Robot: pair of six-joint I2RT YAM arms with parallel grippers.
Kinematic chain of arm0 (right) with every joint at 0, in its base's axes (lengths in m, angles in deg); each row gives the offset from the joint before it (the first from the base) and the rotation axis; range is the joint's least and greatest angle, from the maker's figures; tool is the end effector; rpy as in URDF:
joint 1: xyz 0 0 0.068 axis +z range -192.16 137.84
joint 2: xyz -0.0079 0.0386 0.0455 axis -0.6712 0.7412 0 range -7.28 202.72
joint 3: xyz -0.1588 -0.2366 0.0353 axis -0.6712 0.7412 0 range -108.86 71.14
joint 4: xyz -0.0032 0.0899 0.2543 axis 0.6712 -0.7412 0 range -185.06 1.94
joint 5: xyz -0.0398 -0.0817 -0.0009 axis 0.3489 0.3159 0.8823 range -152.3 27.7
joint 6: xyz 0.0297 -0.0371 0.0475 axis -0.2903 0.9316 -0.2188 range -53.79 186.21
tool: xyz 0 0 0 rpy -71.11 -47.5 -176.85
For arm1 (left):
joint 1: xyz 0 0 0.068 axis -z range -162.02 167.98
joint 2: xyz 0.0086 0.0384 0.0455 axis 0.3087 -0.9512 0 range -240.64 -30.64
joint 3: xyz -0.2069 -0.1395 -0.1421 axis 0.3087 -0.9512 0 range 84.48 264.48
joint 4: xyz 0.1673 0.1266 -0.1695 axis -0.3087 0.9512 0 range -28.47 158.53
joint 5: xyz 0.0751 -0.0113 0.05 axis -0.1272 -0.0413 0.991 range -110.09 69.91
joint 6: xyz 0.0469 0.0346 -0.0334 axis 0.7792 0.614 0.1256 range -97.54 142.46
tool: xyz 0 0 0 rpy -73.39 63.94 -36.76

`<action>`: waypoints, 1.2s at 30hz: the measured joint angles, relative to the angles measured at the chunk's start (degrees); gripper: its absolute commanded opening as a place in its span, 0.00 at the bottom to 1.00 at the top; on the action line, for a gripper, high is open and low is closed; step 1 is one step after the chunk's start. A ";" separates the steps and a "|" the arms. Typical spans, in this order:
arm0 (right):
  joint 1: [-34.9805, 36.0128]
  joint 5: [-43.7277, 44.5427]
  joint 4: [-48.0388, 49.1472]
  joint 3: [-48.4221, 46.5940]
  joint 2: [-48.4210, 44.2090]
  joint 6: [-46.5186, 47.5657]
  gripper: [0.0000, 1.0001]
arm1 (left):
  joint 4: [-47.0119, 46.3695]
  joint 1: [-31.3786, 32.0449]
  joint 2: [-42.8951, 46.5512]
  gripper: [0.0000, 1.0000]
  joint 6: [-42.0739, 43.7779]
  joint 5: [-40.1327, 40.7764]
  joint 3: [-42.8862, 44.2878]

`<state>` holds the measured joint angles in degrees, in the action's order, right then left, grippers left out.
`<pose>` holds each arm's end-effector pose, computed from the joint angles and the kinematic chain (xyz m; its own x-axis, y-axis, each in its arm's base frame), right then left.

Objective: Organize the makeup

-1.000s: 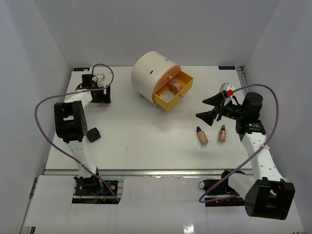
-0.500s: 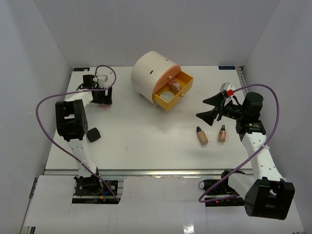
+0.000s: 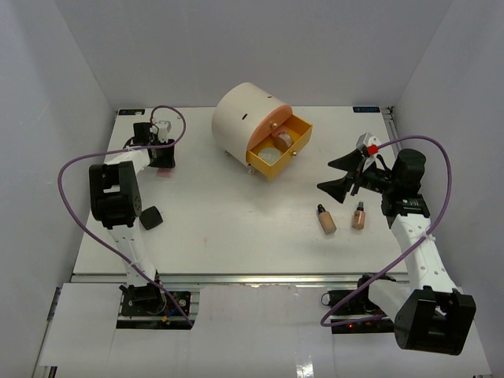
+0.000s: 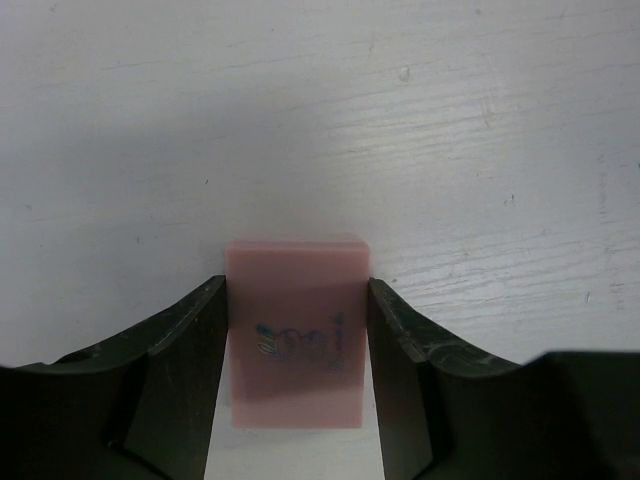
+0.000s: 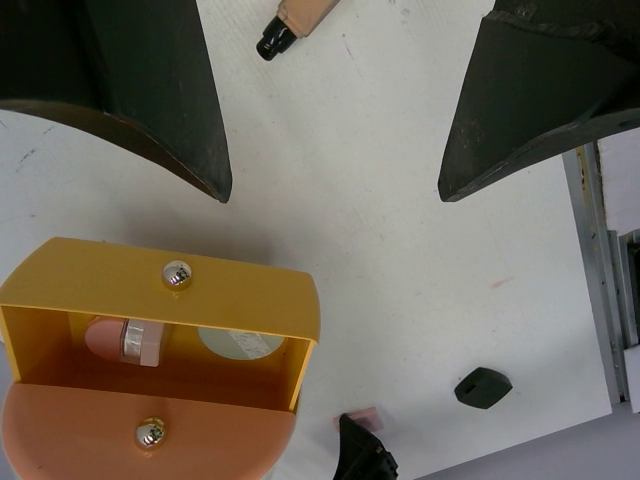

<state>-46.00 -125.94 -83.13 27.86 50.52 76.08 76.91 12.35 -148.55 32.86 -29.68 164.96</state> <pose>0.2314 0.0327 0.3275 -0.0177 -0.0751 -0.9970 -0.8677 0.4966 -0.0220 0.4638 0.0367 0.1522 -0.7792 0.1021 -0.6184 0.1466 0.9890 -0.0214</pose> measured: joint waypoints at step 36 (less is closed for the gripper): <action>-3.63 -1.47 2.77 0.95 -2.36 -2.54 0.90 | -8.82 44.53 30.33 0.23 -13.97 2.36 1.75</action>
<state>-49.63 -127.40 -80.35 28.81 48.16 73.54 68.09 56.88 -118.21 18.89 -27.32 166.71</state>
